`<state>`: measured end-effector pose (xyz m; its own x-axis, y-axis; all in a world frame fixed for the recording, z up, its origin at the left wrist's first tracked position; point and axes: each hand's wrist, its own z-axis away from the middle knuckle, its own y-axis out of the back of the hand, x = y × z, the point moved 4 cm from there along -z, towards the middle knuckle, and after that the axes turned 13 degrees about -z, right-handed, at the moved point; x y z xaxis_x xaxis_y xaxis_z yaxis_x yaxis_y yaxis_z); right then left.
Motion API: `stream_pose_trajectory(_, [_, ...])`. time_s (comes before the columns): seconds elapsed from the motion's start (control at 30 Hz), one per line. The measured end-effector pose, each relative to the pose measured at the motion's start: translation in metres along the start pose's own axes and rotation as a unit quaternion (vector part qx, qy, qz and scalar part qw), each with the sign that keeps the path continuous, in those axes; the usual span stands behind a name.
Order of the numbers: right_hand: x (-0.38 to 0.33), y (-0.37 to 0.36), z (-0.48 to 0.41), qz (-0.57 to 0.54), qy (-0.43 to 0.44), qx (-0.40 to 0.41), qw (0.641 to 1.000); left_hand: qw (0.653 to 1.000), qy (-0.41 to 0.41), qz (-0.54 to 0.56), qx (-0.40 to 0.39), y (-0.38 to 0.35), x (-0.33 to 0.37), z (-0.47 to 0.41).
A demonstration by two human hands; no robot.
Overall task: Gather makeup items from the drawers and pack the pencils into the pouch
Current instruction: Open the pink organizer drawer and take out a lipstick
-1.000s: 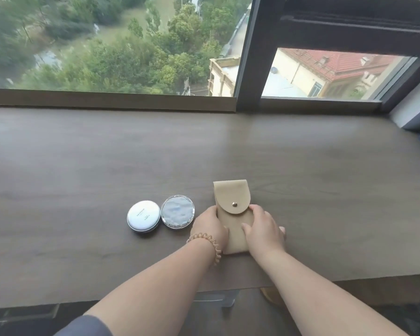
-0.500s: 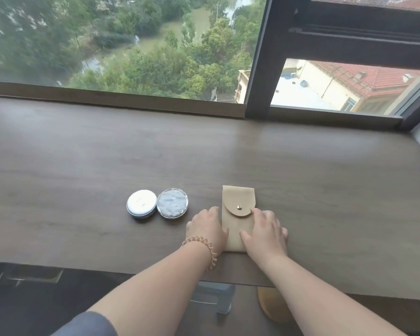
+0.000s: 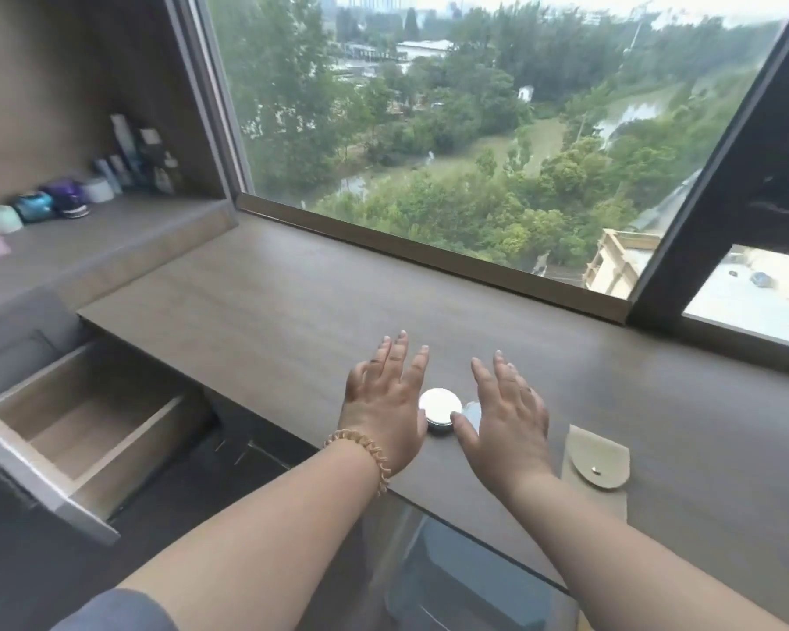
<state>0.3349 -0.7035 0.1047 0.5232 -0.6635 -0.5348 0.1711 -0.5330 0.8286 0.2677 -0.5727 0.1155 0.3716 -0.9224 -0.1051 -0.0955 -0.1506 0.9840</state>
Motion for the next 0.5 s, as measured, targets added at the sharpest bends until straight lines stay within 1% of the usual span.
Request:
stream_pose_trajectory(0.1, [-0.068,-0.029,-0.001,-0.039,0.048,-0.025,0.998,0.998,0.057,-0.014,0.006,0.011,-0.068,0.028])
stream_pose_trajectory(0.17, [-0.121,-0.053,-0.001,-0.045,0.089,-0.038,0.994,0.995,0.099,-0.021,0.013,0.02,-0.122,0.05])
stream_pose_trajectory(0.3, [-0.246,-0.114,0.007,-0.078,0.157,-0.057,0.983,0.983,0.18,-0.013,0.024,0.032,-0.245,0.109])
stream_pose_trajectory(0.43, [-0.363,-0.183,0.03,-0.108,0.19,-0.086,0.972,0.973,0.228,-0.002,0.017,0.033,-0.362,0.175])
stream_pose_trajectory(0.5, [-0.408,-0.211,0.038,-0.112,0.206,-0.095,0.968,0.971,0.24,-0.009,0.015,0.034,-0.41,0.199])
